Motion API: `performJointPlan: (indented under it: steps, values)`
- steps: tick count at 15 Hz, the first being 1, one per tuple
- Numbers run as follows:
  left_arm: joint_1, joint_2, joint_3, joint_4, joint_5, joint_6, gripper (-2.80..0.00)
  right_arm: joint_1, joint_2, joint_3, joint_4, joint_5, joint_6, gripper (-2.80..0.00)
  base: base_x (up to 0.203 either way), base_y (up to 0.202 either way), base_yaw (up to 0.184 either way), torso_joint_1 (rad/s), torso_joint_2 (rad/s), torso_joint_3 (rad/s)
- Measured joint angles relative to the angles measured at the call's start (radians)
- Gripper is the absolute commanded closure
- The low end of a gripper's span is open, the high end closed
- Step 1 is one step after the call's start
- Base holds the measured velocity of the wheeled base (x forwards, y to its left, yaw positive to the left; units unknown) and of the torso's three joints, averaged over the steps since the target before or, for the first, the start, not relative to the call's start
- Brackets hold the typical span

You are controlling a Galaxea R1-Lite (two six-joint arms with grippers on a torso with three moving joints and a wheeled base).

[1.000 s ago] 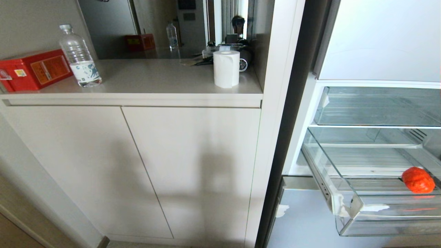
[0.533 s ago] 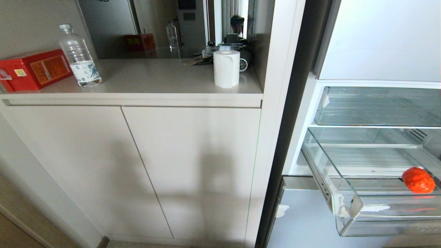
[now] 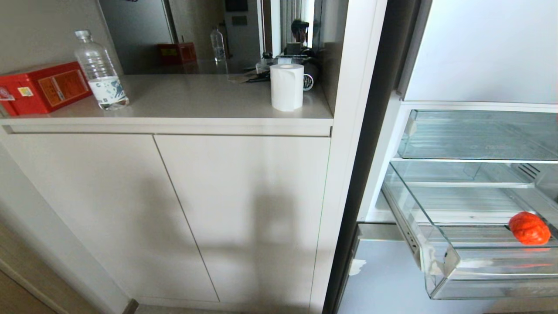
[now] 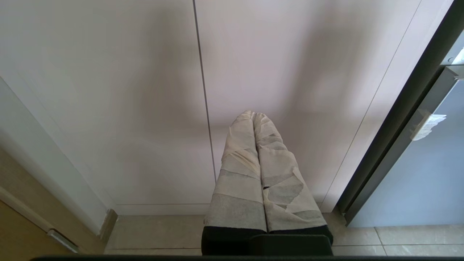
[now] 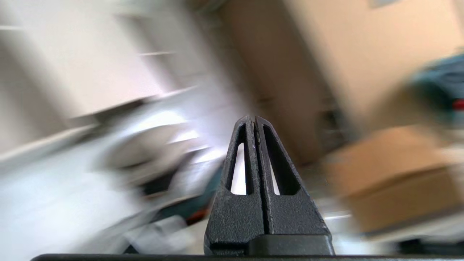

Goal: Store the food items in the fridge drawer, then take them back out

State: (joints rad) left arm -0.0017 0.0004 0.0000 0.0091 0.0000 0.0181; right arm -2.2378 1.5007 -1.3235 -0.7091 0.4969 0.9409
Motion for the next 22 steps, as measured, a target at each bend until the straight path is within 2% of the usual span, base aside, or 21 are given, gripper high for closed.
performJointPlan:
  steps: [1,3,6,9,12,13,14,16,18,22]
  values:
    - [0.0,0.0,0.0,0.0,0.0,0.0,0.0,0.054,-0.057,0.024,0.001,0.05,0.038,0.0,0.0,0.0,0.0,0.0,0.0,0.0]
    - [0.0,0.0,0.0,0.0,0.0,0.0,0.0,0.209,-0.146,0.103,0.007,0.108,0.038,0.0,0.0,0.0,0.0,0.0,0.0,0.0]
    - [0.0,0.0,0.0,0.0,0.0,0.0,0.0,0.552,-0.265,0.328,0.039,0.122,-0.111,0.0,0.0,0.0,0.0,0.0,0.0,0.0]
    - [0.0,0.0,0.0,0.0,0.0,0.0,0.0,0.988,-0.349,0.486,0.152,0.044,-0.292,0.0,0.0,0.0,0.0,0.0,0.0,0.0]
    - [0.0,0.0,0.0,0.0,0.0,0.0,0.0,1.422,-0.381,0.547,0.313,-0.117,-0.382,0.0,0.0,0.0,0.0,0.0,0.0,0.0]
    - [0.0,0.0,0.0,0.0,0.0,0.0,0.0,1.534,-0.38,0.559,0.365,-0.172,-0.412,0.0,0.0,0.0,0.0,0.0,0.0,0.0]
    - [0.0,0.0,0.0,0.0,0.0,0.0,0.0,1.624,-0.369,0.571,0.414,-0.225,-0.46,-2.8,0.0,0.0,0.0,0.0,0.0,0.0]
    - [0.0,0.0,0.0,0.0,0.0,0.0,0.0,1.702,-0.314,0.583,0.465,-0.311,-0.568,-2.8,0.0,0.0,0.0,0.0,0.0,0.0]
    - [0.0,0.0,0.0,0.0,0.0,0.0,0.0,1.72,-0.241,0.571,0.483,-0.383,-0.637,-2.8,0.0,0.0,0.0,0.0,0.0,0.0]
    - [0.0,0.0,0.0,0.0,0.0,0.0,0.0,1.725,-0.118,0.424,0.654,-0.404,-0.837,-2.8,0.0,0.0,0.0,0.0,0.0,0.0]
